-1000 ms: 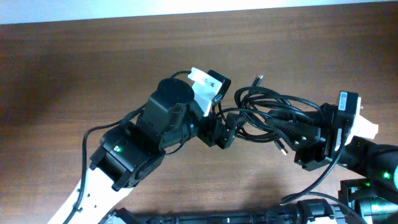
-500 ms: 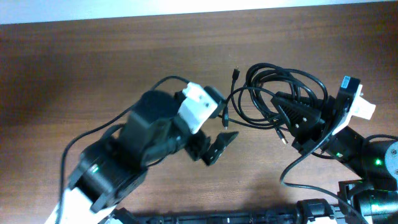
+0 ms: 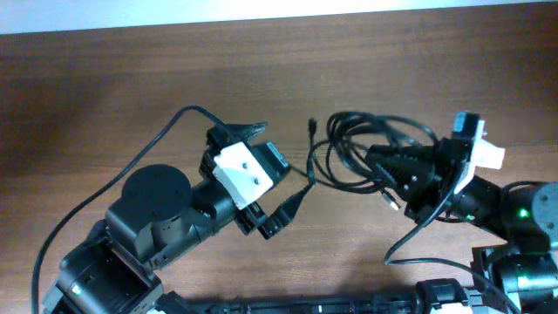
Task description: Untangle cables
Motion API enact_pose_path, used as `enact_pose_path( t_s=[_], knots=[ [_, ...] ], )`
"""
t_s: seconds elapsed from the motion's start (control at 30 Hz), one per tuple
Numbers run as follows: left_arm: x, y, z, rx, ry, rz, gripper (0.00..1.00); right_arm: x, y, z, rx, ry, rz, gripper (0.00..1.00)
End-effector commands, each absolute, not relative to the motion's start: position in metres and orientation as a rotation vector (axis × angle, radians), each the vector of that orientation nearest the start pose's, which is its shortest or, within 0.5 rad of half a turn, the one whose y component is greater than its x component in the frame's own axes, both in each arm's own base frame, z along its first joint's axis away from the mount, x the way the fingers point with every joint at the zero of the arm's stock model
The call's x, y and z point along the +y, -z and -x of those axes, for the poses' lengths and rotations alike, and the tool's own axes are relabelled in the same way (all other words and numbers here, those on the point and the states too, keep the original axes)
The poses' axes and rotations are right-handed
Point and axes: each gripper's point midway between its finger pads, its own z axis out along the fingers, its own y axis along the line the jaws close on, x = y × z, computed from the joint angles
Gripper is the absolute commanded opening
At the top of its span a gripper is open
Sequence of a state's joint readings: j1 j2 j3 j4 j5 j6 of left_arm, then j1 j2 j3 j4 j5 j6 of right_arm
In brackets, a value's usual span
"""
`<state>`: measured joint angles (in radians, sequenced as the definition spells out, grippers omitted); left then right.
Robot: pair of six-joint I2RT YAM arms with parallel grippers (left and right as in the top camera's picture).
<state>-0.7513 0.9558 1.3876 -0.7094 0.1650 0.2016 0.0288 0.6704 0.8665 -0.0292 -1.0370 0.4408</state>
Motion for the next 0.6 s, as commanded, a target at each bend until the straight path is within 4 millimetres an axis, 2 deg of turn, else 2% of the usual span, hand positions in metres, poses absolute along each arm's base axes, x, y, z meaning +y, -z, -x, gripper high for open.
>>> enact_pose_path(
  t_s=[0.0, 0.13, 0.2, 0.37, 0.4, 0.43, 0.47, 0.53, 0.57],
  knots=[
    [-0.239, -0.433, -0.178, 1.468, 0.606, -1.108, 0.99, 0.169, -0.406, -0.172, 1.419, -1.181, 0.834, 0.04],
    [-0.249, -0.438, -0.170, 1.418, 0.678, -1.150, 0.99, 0.175, -0.404, -0.156, 1.356, -1.259, 1.000, 0.04],
    [-0.263, -0.442, -0.161, 1.357, 0.768, -1.205, 0.99, 0.175, -0.403, -0.156, 1.363, -1.270, 1.001, 0.04],
    [-0.292, -0.442, -0.162, 1.266, 0.889, -1.282, 1.00, 0.175, -0.402, -0.152, 1.359, -1.284, 1.021, 0.04],
    [-0.294, -0.442, -0.164, 1.263, 0.889, -1.282, 0.85, 0.175, -0.402, -0.152, 1.359, -1.284, 1.021, 0.04],
    [-0.296, -0.442, -0.166, 1.263, 0.889, -1.282, 0.65, 0.175, -0.402, -0.152, 1.359, -1.284, 1.021, 0.04],
    [-0.296, -0.441, -0.167, 1.263, 0.889, -1.282, 0.54, 0.175, -0.402, -0.152, 1.360, -1.285, 1.021, 0.04],
    [-0.296, -0.442, -0.167, 1.259, 0.888, -1.280, 0.37, 0.176, -0.402, -0.151, 1.358, -1.289, 1.027, 0.04],
    [-0.296, -0.442, -0.167, 1.258, 0.888, -1.280, 0.11, 0.176, -0.402, -0.150, 1.357, -1.292, 1.031, 0.04]
  ],
)
